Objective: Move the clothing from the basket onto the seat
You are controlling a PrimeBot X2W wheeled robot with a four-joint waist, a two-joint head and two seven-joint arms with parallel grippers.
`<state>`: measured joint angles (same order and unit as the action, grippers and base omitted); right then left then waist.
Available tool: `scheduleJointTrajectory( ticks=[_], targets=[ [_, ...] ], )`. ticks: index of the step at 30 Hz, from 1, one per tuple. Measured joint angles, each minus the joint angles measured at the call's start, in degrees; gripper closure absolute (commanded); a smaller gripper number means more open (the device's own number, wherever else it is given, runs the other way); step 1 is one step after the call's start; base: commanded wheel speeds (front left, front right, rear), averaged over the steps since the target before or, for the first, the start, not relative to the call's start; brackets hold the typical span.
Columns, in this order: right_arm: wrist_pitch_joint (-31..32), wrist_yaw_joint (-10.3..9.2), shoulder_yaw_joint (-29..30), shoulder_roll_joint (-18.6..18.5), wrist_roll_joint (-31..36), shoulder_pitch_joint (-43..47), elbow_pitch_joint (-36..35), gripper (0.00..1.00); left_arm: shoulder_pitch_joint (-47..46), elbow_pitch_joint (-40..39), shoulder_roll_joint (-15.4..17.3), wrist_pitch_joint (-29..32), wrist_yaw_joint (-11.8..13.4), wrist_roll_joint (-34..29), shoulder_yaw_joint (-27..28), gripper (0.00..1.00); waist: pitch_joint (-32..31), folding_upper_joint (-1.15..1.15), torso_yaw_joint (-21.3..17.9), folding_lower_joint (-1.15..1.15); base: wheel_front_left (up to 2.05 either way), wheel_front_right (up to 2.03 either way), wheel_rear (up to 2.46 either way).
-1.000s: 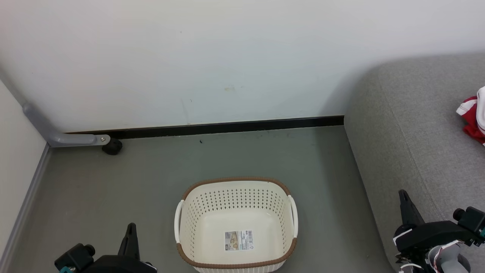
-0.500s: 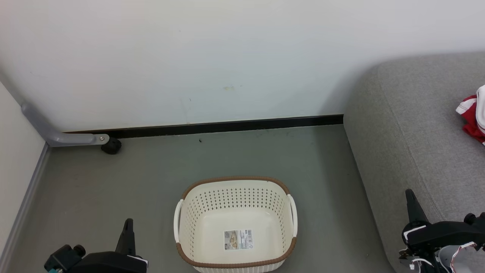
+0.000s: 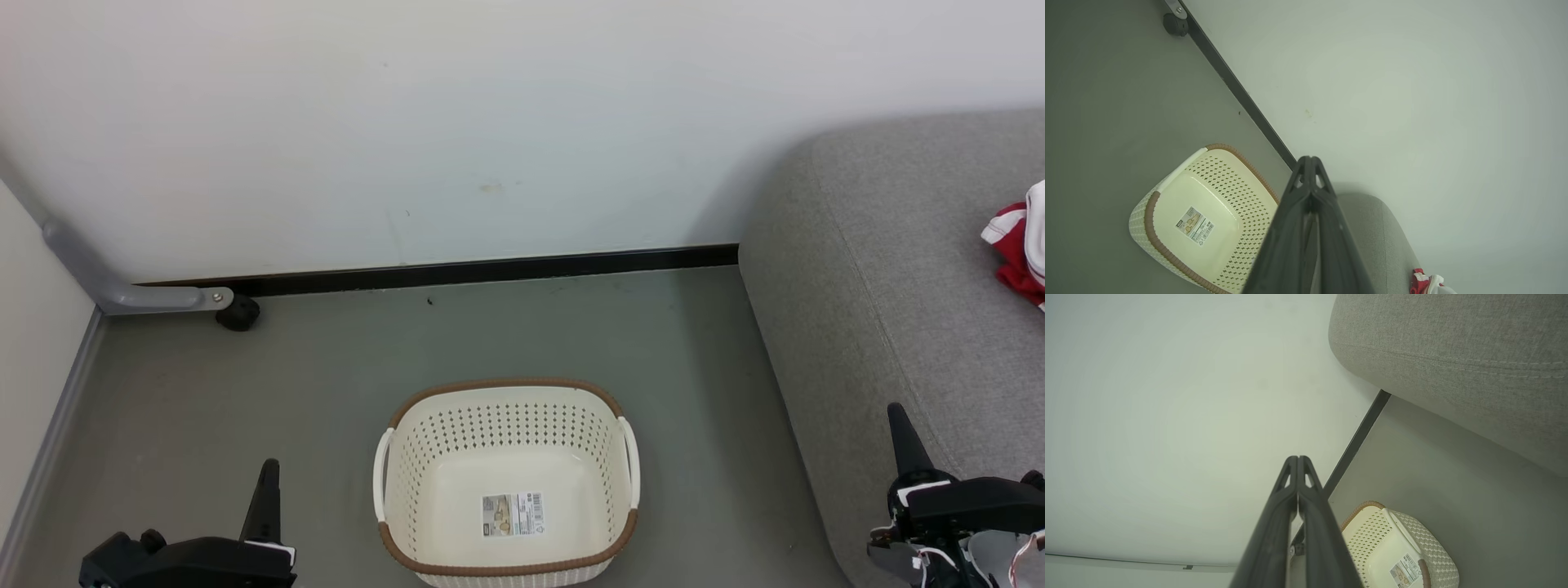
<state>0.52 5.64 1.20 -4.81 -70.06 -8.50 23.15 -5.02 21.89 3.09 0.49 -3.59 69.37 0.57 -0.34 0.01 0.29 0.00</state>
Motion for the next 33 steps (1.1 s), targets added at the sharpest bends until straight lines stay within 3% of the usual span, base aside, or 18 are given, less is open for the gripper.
scheduleJointTrajectory(
  ticks=[33],
  targets=[
    [6.0,1.00,6.7,2.2,-21.2,2.3,-5.5,1.00,0.0,-4.3,-0.7,6.0,-3.5,21.3,4.4,1.00,0.4,-0.01,-0.3,0.00,0.00,0.00,0.00]
  ],
)
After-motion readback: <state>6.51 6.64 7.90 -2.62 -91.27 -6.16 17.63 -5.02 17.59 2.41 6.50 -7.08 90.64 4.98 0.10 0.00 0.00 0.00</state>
